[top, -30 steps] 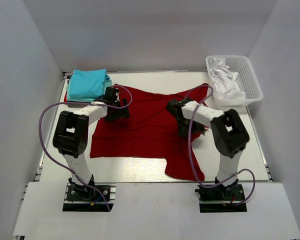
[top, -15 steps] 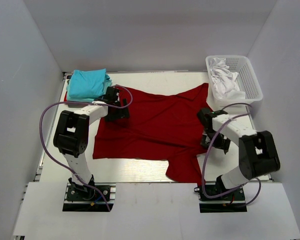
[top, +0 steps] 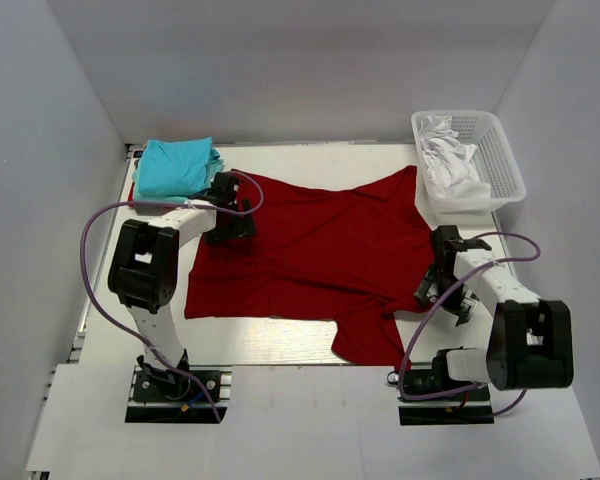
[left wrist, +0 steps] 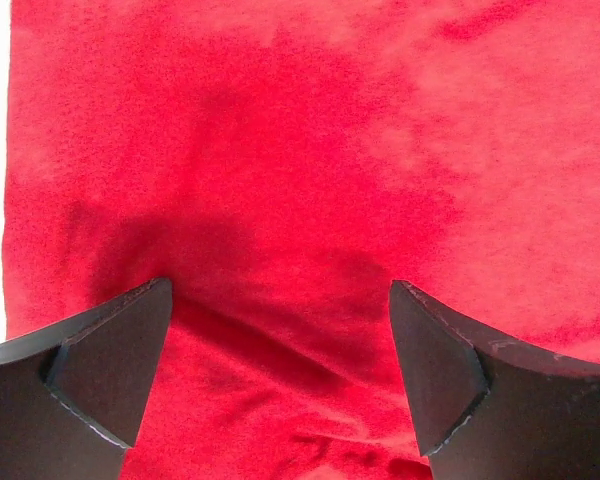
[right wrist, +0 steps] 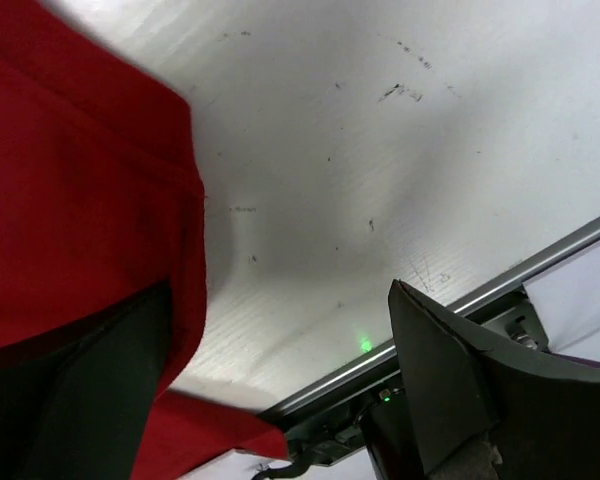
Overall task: Fold and stack the t-shirts
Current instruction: Flatten out the tshirt
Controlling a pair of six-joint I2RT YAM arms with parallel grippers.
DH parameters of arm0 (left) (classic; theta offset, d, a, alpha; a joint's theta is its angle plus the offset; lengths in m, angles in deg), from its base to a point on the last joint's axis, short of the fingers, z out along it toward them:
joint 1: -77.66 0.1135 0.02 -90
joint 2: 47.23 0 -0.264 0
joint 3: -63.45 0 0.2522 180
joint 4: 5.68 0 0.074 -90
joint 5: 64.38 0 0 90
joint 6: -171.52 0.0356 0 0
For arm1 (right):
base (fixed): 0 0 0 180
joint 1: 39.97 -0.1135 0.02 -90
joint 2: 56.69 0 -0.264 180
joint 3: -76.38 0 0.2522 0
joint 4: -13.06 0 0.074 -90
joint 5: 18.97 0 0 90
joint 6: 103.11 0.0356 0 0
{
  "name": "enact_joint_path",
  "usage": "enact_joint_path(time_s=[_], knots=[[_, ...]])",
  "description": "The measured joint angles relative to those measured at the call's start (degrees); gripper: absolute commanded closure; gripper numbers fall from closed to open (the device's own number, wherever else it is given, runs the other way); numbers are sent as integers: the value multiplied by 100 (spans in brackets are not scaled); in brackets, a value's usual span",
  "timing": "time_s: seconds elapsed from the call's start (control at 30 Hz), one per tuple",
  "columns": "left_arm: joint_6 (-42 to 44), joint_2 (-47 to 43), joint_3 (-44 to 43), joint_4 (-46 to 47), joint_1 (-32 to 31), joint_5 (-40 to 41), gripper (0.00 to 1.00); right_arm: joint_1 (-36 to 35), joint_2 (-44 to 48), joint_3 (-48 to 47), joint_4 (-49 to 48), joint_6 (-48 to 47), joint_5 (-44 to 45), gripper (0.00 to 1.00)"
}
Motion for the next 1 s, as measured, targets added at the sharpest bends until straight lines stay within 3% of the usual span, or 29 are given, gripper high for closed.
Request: enact_joint_path(time_s=[0.2,0.4,0.53,0.67,1.0], knots=[[-33,0,-24,-109,0,92,0,68,675,-774,260,-535,-249,10],[-68,221,-629,-127,-2,-13,0,-103,599,-1587,-184,-1290,-1333,10],[-55,227,-881,-39,-2,-98,0,-302,-212,-1912,-634,-1561,-1912,10],[33,385,-1309,-87,-20,-146,0,-540,-1285,-2682,-973,-1766,-1941,10],[138,2035,-3023,-448,-57,-162,0,-695,-3875,-4374,-1499,-1906,-1517,10]])
